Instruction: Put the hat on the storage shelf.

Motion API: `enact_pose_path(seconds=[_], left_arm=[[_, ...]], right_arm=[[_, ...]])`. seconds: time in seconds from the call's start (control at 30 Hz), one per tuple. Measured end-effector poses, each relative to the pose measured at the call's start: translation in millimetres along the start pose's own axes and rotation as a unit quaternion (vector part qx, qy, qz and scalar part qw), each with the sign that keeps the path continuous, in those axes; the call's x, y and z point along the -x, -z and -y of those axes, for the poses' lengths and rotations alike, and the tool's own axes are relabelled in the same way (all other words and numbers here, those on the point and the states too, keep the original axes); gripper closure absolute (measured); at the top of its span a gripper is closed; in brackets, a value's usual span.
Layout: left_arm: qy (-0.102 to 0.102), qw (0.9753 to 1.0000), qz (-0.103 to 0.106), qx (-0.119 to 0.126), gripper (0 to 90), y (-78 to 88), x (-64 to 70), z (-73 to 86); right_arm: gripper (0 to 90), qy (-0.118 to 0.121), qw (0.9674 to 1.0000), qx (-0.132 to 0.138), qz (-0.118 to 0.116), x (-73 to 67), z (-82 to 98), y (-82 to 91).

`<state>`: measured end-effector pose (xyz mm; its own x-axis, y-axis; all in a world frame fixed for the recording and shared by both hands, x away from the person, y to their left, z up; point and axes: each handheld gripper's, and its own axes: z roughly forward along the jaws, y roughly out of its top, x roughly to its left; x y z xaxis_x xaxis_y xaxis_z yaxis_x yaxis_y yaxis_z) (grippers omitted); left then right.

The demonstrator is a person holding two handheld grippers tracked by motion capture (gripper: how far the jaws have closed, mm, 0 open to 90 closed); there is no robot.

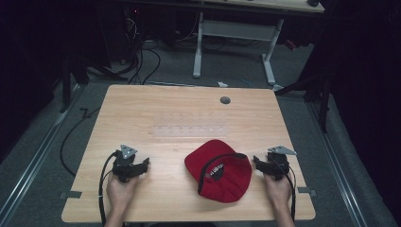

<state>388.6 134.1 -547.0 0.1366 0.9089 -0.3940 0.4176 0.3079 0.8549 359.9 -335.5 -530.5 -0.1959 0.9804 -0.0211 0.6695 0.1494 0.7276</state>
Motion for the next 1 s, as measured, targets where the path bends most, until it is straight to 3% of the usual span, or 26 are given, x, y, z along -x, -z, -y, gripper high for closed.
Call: enact_pose_path(seconds=[0.63,1.0], left_arm=[[0.000,1.0000,-0.001,0.000,30.5,-0.2,0.4,0.3],[0.000,1.0000,0.000,-0.002,29.5,-0.1,0.6,0.3]], right_arm=[[34.4,0.000,1.0000,0.000,0.000,-0.4,-0.1,-0.1],[28.5,0.007,0.9999,-0.005,-0.010,-1.3,-0.5,-0.7]])
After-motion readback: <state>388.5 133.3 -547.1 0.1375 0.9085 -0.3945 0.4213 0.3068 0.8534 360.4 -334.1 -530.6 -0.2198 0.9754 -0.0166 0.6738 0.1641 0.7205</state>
